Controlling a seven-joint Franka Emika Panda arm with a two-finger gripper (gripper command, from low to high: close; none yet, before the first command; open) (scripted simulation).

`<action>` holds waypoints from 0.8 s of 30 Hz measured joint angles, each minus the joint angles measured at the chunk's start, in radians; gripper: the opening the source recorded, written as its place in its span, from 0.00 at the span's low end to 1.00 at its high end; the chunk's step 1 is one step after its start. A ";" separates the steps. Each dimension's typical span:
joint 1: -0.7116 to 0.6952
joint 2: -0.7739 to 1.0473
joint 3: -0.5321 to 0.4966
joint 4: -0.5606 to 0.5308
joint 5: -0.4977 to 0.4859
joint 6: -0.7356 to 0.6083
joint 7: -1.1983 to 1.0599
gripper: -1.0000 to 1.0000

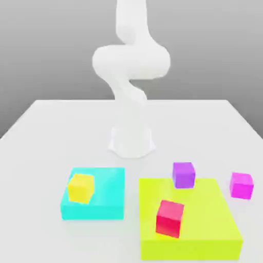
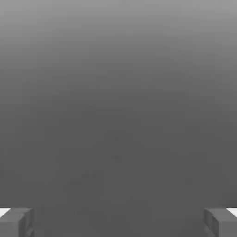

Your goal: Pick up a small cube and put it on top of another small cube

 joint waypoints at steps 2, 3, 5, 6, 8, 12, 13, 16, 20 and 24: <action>0.045 0.077 0.030 -0.031 0.000 0.041 -0.038 0.50; 0.066 0.114 0.045 -0.047 0.000 0.061 -0.056 0.50; 0.107 0.186 0.075 -0.076 -0.001 0.099 -0.091 0.50; 0.127 0.222 0.091 -0.091 -0.002 0.119 -0.108 0.50; 0.168 0.294 0.122 -0.121 -0.005 0.157 -0.142 0.50; 0.246 0.438 0.189 -0.180 -0.016 0.234 -0.205 0.50; 0.265 0.474 0.206 -0.195 -0.020 0.253 -0.220 0.50; 0.317 0.584 0.260 -0.239 -0.039 0.311 -0.259 0.50; 0.421 0.733 0.318 -0.298 -0.086 0.386 -0.297 0.50; 0.485 0.883 0.299 -0.320 -0.185 0.476 -0.267 0.50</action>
